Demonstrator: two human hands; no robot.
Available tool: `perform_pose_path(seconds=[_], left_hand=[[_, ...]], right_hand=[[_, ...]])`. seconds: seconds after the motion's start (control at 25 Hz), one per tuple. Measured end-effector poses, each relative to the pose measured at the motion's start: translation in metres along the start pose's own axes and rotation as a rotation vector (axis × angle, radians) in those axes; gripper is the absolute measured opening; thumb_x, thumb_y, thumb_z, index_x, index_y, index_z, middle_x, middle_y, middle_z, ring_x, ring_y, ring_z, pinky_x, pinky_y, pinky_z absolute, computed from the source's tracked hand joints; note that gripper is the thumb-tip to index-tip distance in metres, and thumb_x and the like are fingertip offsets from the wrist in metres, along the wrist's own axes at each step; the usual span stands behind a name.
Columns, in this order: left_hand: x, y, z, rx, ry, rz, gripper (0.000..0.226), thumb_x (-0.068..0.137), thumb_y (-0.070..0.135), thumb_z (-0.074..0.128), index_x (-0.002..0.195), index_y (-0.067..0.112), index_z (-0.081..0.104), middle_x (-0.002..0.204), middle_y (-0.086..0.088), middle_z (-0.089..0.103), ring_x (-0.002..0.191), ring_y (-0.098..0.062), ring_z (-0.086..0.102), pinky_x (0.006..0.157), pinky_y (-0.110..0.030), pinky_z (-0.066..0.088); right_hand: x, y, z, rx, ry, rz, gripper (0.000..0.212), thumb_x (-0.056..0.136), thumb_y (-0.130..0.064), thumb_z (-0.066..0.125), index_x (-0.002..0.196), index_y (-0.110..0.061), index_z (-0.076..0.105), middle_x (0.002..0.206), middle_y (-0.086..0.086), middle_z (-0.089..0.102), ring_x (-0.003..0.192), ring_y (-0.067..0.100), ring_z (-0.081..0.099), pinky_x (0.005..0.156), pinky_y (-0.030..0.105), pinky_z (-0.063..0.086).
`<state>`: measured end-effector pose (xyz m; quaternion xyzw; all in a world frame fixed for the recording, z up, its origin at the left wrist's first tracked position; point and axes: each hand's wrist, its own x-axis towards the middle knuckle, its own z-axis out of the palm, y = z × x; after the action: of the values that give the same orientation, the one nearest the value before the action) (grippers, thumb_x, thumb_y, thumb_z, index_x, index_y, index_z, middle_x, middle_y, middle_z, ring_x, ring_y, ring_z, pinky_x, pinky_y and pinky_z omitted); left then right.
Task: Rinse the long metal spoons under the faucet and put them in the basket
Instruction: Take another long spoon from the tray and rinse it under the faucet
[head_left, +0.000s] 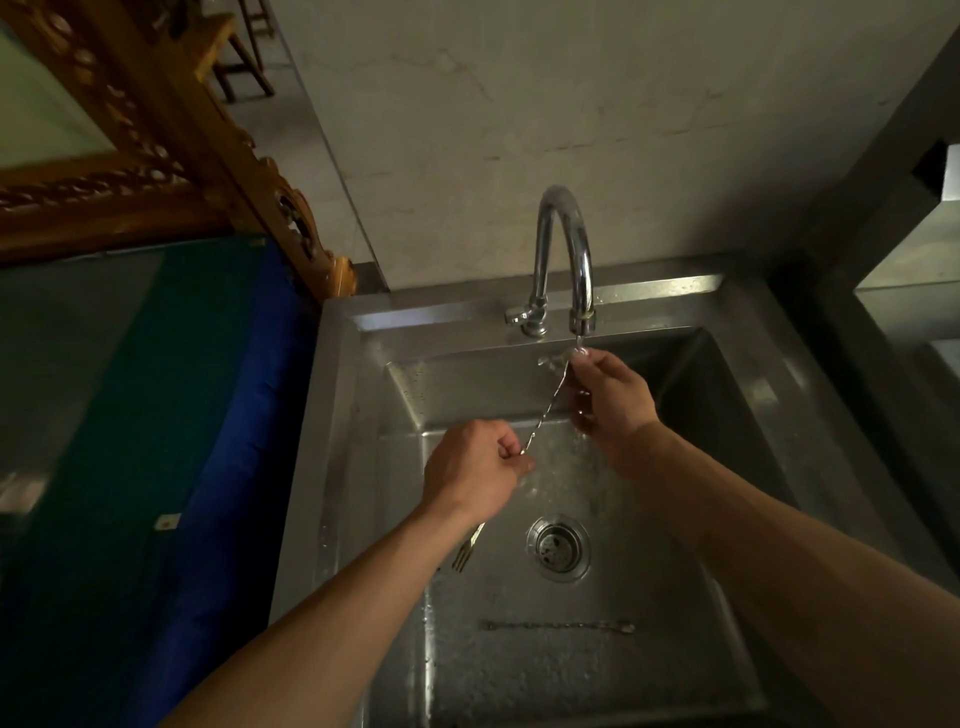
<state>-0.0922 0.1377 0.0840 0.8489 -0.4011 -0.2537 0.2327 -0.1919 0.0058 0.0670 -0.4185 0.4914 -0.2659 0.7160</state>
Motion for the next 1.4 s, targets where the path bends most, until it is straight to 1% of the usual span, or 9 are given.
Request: perform_pose_path(seconds=[0.32, 0.44, 0.56, 0.68, 0.8, 1.0, 1.16, 1.32, 1.4], left_hand=[[0.003, 0.007, 0.003, 0.040, -0.010, 0.038, 0.022, 0.076, 0.036, 0.073, 0.064, 0.025, 0.057, 0.064, 0.011, 0.061, 0.067, -0.014, 0.061, 0.065, -0.027, 0.049], [0.003, 0.006, 0.004, 0.041, -0.003, 0.053, 0.022, 0.075, 0.035, 0.074, 0.065, 0.025, 0.057, 0.063, 0.011, 0.060, 0.066, -0.014, 0.060, 0.065, -0.028, 0.048], [0.002, 0.006, 0.003, 0.051, -0.002, 0.054, 0.023, 0.075, 0.036, 0.074, 0.063, 0.027, 0.056, 0.060, 0.013, 0.058, 0.065, -0.013, 0.060, 0.063, -0.027, 0.047], [0.002, 0.002, 0.002, 0.061, -0.005, 0.024, 0.023, 0.076, 0.036, 0.074, 0.062, 0.028, 0.057, 0.060, 0.014, 0.058, 0.063, -0.011, 0.059, 0.060, -0.024, 0.044], [0.002, 0.000, 0.001, 0.062, 0.005, 0.009, 0.022, 0.077, 0.035, 0.073, 0.063, 0.027, 0.057, 0.060, 0.013, 0.058, 0.061, -0.011, 0.058, 0.058, -0.023, 0.041], [0.004, 0.007, -0.002, 0.050, 0.027, 0.028, 0.019, 0.078, 0.035, 0.071, 0.067, 0.026, 0.059, 0.059, 0.013, 0.057, 0.058, -0.007, 0.055, 0.054, -0.022, 0.036], [0.016, 0.019, -0.005, 0.089, 0.031, 0.042, 0.014, 0.080, 0.036, 0.068, 0.074, 0.024, 0.063, 0.072, 0.007, 0.065, 0.069, -0.016, 0.060, 0.058, -0.023, 0.036], [0.031, 0.034, -0.003, 0.107, 0.062, 0.090, 0.010, 0.081, 0.033, 0.067, 0.078, 0.023, 0.065, 0.083, 0.000, 0.070, 0.082, -0.023, 0.064, 0.062, -0.028, 0.045], [0.036, 0.041, -0.003, 0.104, 0.091, 0.101, 0.008, 0.082, 0.033, 0.067, 0.082, 0.025, 0.067, 0.087, 0.001, 0.071, 0.085, -0.023, 0.065, 0.068, -0.032, 0.052]], right_hand=[[0.000, -0.006, -0.011, -0.049, -0.084, -0.041, 0.020, 0.083, -0.003, 0.070, 0.097, -0.016, 0.065, 0.081, 0.004, 0.065, 0.082, 0.024, 0.059, 0.067, 0.034, 0.045], [-0.003, -0.006, -0.008, -0.043, -0.032, -0.045, 0.004, 0.089, -0.019, 0.067, 0.090, -0.016, 0.065, 0.079, 0.003, 0.066, 0.074, 0.020, 0.061, 0.063, 0.030, 0.050], [-0.002, -0.003, -0.004, -0.063, 0.051, -0.040, 0.019, 0.095, -0.035, 0.056, 0.087, -0.021, 0.066, 0.078, 0.000, 0.069, 0.070, 0.013, 0.067, 0.057, 0.025, 0.050], [-0.005, -0.002, -0.006, -0.077, -0.105, -0.012, 0.014, 0.090, -0.021, 0.065, 0.103, -0.018, 0.067, 0.080, -0.002, 0.072, 0.076, 0.012, 0.069, 0.067, 0.029, 0.047], [-0.006, -0.002, -0.007, -0.092, -0.206, 0.024, 0.037, 0.078, -0.004, 0.074, 0.112, -0.017, 0.064, 0.087, 0.000, 0.071, 0.079, 0.015, 0.068, 0.067, 0.030, 0.048], [-0.001, -0.004, 0.001, -0.051, -0.035, 0.026, 0.012, 0.095, -0.027, 0.057, 0.096, -0.016, 0.063, 0.072, -0.001, 0.074, 0.062, 0.012, 0.070, 0.056, 0.026, 0.043], [0.000, -0.006, -0.001, -0.003, -0.129, -0.020, 0.014, 0.089, -0.014, 0.066, 0.101, -0.015, 0.060, 0.074, 0.002, 0.073, 0.068, 0.016, 0.069, 0.055, 0.026, 0.044], [0.001, -0.012, -0.008, -0.006, -0.219, -0.034, 0.042, 0.079, 0.003, 0.072, 0.115, -0.014, 0.060, 0.086, 0.005, 0.072, 0.080, 0.022, 0.069, 0.066, 0.033, 0.055], [0.001, -0.016, -0.007, 0.017, -0.185, -0.032, 0.036, 0.080, 0.002, 0.071, 0.112, -0.011, 0.063, 0.092, 0.011, 0.072, 0.086, 0.030, 0.070, 0.078, 0.042, 0.058]])
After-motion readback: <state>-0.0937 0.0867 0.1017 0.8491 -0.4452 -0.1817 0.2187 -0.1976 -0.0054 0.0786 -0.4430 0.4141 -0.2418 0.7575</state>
